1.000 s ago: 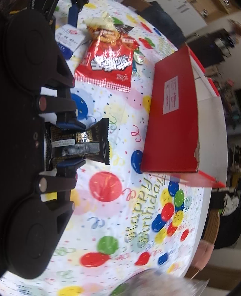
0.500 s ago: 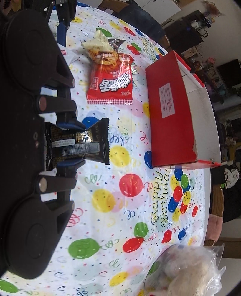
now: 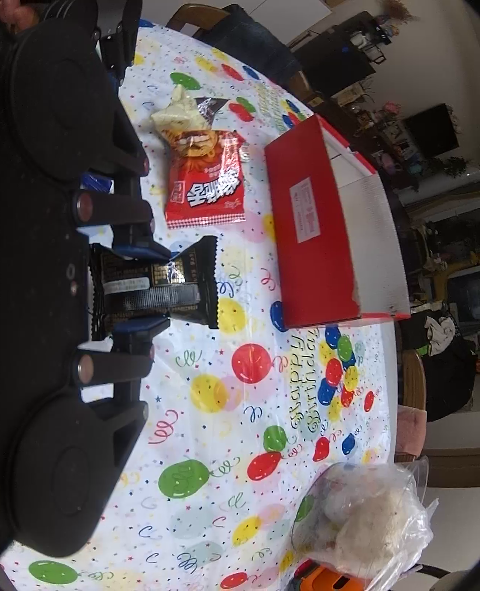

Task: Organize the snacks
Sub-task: 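Carry the white packet with left tool while right tool carries dark bar into red box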

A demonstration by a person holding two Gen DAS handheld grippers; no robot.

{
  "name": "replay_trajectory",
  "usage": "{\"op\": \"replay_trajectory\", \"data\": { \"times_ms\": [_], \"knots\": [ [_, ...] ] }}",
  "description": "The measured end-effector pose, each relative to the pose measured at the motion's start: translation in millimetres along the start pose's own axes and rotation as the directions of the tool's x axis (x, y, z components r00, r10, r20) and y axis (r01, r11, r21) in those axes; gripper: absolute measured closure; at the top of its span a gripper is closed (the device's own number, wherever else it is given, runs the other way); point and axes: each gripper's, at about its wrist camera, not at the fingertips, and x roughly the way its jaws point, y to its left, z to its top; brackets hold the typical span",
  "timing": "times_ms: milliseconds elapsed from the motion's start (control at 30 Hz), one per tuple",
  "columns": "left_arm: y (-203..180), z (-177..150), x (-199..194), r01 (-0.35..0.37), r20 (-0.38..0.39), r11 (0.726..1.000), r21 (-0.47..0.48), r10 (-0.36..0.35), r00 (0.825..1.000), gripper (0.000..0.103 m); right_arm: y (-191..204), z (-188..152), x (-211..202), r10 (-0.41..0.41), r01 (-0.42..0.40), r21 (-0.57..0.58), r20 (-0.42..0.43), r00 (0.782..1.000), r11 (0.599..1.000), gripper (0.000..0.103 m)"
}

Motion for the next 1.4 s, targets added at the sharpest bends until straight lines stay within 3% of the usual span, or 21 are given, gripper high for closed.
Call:
{"op": "replay_trajectory", "data": {
  "times_ms": [67, 100, 133, 367, 467, 567, 600, 1033, 1400],
  "knots": [
    [2.0, -0.2, -2.6, 0.005, 0.006, 1.000, -0.007, -0.005, 1.000, 0.057, 1.5, 0.6, -3.0, -0.003, 0.003, 0.002, 0.009, 1.000, 1.000, 0.073],
    [3.0, -0.2, -4.3, 0.004, 0.006, 1.000, -0.013, -0.003, 1.000, 0.071, 1.8, 1.1, -4.4, -0.002, 0.002, 0.004, 0.012, 1.000, 1.000, 0.073],
    [3.5, 0.7, -5.3, 0.005, 0.003, 1.000, -0.015, -0.005, 1.000, 0.074, 2.1, 1.8, -5.6, 0.000, 0.000, 0.007, 0.014, 1.000, 1.000, 0.073],
    [2.2, -0.8, -8.2, -0.011, 0.002, 1.000, -0.001, 0.011, 1.000, 0.073, 5.8, 4.3, -10.3, 0.003, -0.003, -0.005, 0.022, 1.000, 1.000, 0.073],
    [-3.2, -1.2, -9.0, -0.017, 0.002, 1.000, 0.012, 0.017, 1.000, 0.070, 6.0, 3.1, -12.9, 0.004, -0.004, -0.005, 0.027, 1.000, 1.000, 0.073],
    [-10.5, -0.2, -8.9, -0.023, 0.013, 0.999, 0.026, 0.023, 1.000, 0.040, 5.1, 1.4, -16.2, 0.006, -0.006, -0.004, 0.030, 1.000, 1.000, 0.073],
    [-13.7, 0.0, -8.4, -0.019, 0.018, 0.999, 0.033, 0.018, 1.000, 0.037, 4.5, 0.8, -17.3, 0.005, -0.004, -0.005, 0.031, 1.000, 1.000, 0.073],
    [-52.0, 6.8, 28.9, -0.136, -0.043, 0.982, 0.131, 0.142, 0.989, 0.036, -7.3, -7.3, -20.2, -0.015, 0.014, 0.016, 0.023, 1.000, 1.000, 0.073],
    [-47.8, 4.0, 25.1, -0.102, -0.019, 0.989, 0.110, 0.104, 0.994, 0.046, -12.2, -7.5, -12.3, -0.021, 0.021, 0.030, 0.005, 1.000, 0.999, 0.073]
  ]
}}
